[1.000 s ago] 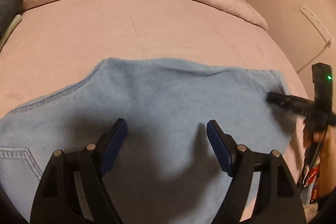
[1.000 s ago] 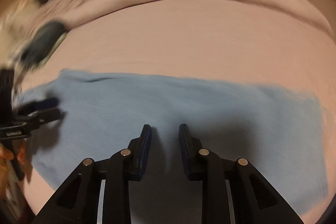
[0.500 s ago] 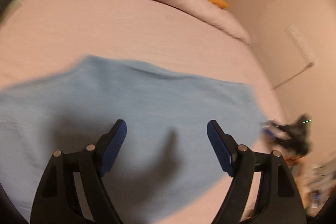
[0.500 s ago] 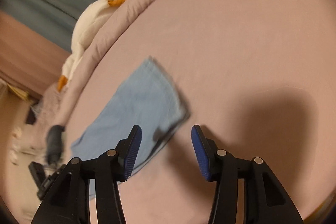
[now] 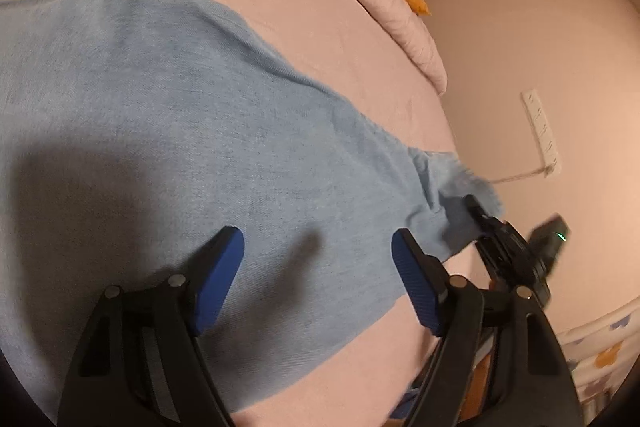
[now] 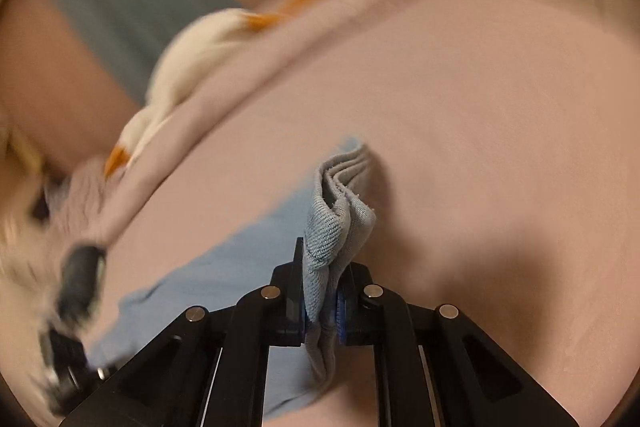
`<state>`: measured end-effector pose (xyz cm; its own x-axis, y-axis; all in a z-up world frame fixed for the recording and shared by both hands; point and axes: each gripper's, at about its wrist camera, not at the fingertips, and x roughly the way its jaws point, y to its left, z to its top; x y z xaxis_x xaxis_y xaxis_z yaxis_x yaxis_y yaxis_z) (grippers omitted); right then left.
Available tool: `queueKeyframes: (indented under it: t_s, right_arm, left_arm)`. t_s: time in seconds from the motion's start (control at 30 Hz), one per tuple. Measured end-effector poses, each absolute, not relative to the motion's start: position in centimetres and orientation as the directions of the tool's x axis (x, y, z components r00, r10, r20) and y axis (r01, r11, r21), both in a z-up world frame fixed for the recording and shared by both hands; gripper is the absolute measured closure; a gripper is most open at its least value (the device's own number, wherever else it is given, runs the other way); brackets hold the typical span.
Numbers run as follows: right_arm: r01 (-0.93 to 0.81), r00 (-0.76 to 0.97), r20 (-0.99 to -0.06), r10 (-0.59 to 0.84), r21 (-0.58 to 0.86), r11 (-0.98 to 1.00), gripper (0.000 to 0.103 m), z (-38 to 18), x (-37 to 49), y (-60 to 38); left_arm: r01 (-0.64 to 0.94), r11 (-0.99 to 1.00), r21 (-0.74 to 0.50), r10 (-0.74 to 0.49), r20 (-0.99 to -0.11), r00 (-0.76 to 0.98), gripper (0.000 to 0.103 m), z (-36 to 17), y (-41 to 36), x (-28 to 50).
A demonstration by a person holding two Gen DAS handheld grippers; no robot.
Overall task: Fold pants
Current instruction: 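Grasp the folded edge with the right tool while the left tool grips the layers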
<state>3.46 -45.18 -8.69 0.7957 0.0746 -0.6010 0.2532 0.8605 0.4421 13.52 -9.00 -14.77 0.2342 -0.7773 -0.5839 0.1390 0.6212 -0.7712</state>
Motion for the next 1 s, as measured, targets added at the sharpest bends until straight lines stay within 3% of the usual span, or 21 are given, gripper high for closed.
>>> queueKeyframes:
  t_s: [0.2, 0.37, 0.47, 0.5, 0.57, 0.6, 0.73, 0.93, 1.0]
  right_arm:
    - [-0.047, 0.828, -0.546, 0.130, 0.163, 0.985, 0.091, -5.3, 4.3, -32.6]
    - [-0.224, 0.793, -0.585, 0.172, -0.018, 0.974, 0.091, -9.5, 5.1, -23.7]
    - [-0.277, 0.768, -0.614, 0.182, -0.062, 0.959, 0.091, -11.3, 4.9, -20.9]
    - [-0.284, 0.765, -0.618, 0.178, -0.076, 0.956, 0.091, -11.6, 4.9, -20.2]
    - [-0.305, 0.766, -0.621, 0.166, -0.124, 0.944, 0.091, -12.1, 4.6, -19.0]
    - [-0.310, 0.768, -0.620, 0.162, -0.137, 0.941, 0.091, -12.1, 5.0, -18.5]
    - [-0.340, 0.790, -0.590, 0.165, -0.198, 0.920, 0.091, -11.4, 3.8, -16.7]
    - [-0.411, 0.744, -0.626, 0.235, -0.151, 0.899, 0.091, -12.3, 4.2, -14.6]
    - [-0.411, 0.735, -0.639, 0.226, -0.155, 0.898, 0.089, -12.9, 4.2, -14.0]
  left_arm:
    - [0.006, 0.366, -0.931, -0.907, -0.355, 0.228, 0.009, -14.6, -7.5, 14.1]
    - [-0.057, 0.298, -0.953, -0.932, -0.303, 0.199, 0.008, -15.7, -8.0, 14.9]
    - [-0.079, 0.298, -0.951, -0.925, -0.309, 0.223, 0.016, -15.5, -7.7, 15.2]
    - [-0.072, 0.310, -0.948, -0.918, -0.318, 0.235, 0.026, -15.4, -7.6, 15.3]
    - [-0.038, 0.379, -0.925, -0.890, -0.375, 0.258, 0.055, -14.8, -7.2, 15.3]
    - [-0.013, 0.418, -0.909, -0.876, -0.406, 0.260, 0.084, -14.6, -7.0, 15.4]
    - [0.060, 0.509, -0.859, -0.824, -0.466, 0.321, 0.085, -13.3, -5.3, 14.6]
    - [0.104, 0.692, -0.715, -0.695, -0.619, 0.365, 0.086, -13.1, -3.3, 13.9]
    - [0.123, 0.742, -0.659, -0.653, -0.668, 0.357, 0.080, -13.3, -2.9, 13.7]
